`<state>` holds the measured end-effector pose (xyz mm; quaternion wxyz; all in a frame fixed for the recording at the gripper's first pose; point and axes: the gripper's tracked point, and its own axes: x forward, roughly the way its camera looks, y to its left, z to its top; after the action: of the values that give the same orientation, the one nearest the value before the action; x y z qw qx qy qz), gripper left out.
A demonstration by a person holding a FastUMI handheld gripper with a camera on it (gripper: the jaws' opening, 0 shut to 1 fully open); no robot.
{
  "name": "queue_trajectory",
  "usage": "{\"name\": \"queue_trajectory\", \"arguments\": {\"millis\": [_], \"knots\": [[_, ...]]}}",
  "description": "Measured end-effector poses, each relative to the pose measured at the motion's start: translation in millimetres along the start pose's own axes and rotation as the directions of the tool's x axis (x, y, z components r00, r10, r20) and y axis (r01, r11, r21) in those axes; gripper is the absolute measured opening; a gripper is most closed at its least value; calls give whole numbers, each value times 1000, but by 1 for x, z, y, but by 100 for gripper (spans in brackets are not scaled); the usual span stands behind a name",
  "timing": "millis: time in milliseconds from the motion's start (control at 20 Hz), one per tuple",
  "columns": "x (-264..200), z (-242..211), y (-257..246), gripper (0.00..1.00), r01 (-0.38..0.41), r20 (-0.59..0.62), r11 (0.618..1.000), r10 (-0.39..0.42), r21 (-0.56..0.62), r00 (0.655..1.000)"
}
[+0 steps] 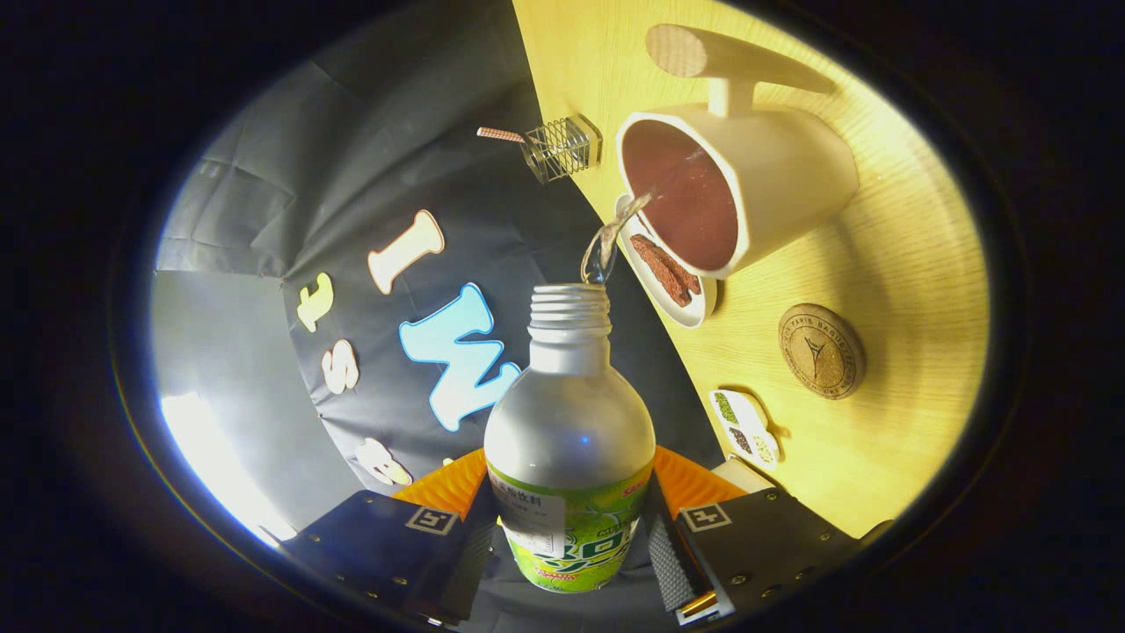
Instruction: Take the bottle from table, then pour the juice into the cup, finally place the bottle on the coaster
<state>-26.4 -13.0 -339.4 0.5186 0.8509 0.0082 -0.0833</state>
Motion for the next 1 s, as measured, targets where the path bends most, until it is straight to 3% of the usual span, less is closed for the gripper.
{"name": "queue_trajectory", "arguments": {"millis": [1000], "knots": [[3, -12, 33, 77, -51, 24, 995, 49, 90, 999]]}}
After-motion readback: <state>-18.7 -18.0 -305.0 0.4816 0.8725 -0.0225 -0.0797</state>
